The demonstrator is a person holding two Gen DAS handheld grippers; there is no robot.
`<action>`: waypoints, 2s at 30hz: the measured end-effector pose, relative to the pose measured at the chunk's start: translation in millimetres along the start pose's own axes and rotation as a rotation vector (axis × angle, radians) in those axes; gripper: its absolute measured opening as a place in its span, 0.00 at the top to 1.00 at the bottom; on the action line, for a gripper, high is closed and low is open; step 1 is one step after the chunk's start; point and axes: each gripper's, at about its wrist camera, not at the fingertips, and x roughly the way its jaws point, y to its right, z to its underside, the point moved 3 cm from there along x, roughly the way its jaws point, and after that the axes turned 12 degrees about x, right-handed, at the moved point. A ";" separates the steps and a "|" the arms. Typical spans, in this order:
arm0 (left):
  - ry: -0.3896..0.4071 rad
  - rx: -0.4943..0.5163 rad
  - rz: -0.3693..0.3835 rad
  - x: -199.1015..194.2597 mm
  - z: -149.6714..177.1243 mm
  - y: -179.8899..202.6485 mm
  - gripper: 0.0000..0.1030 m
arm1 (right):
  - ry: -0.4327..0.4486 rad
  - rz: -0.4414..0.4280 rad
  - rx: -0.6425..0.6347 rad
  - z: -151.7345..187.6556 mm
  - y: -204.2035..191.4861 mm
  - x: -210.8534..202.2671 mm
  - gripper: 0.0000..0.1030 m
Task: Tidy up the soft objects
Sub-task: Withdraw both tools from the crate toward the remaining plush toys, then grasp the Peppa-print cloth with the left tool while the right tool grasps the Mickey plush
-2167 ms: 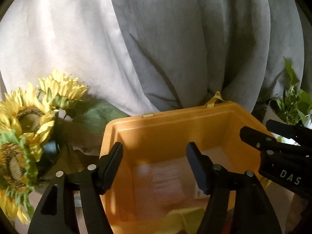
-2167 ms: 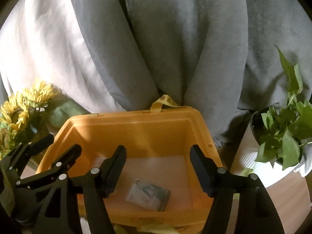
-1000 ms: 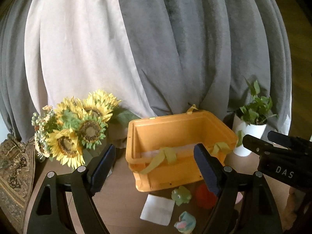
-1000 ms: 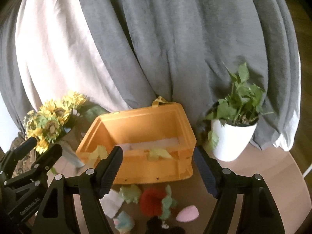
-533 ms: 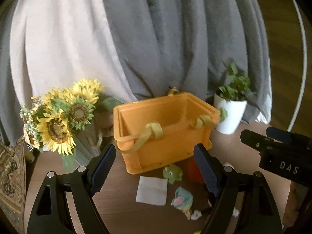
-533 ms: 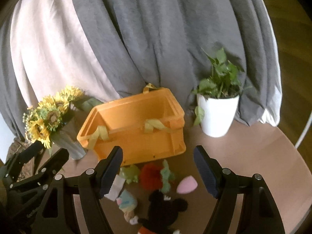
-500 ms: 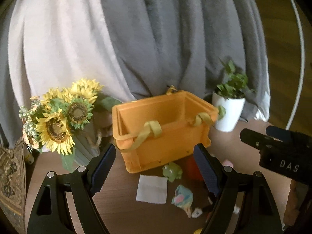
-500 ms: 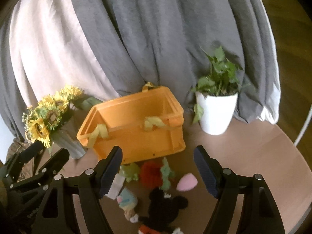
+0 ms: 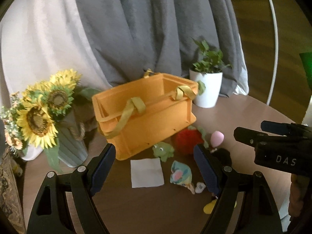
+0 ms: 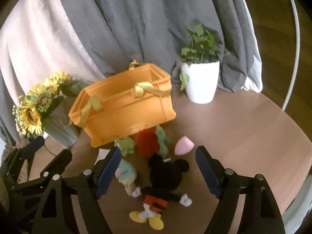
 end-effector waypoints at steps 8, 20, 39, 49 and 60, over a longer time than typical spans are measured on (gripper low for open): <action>-0.059 0.032 0.095 29.9 15.7 1.2 0.20 | -0.096 0.059 0.049 24.2 6.3 26.2 0.23; -0.149 0.066 0.213 81.7 42.7 12.8 0.21 | -0.216 0.135 0.081 44.9 18.0 70.7 0.23; -0.233 0.042 0.339 128.3 61.6 39.1 0.42 | -0.311 0.133 0.079 54.3 29.4 105.9 0.25; -0.241 -0.036 0.369 127.8 65.7 42.8 0.66 | -0.292 0.088 0.040 59.1 26.8 102.5 0.43; -0.213 -0.089 0.282 97.6 58.6 34.6 0.67 | -0.262 0.047 0.018 56.3 25.7 83.0 0.45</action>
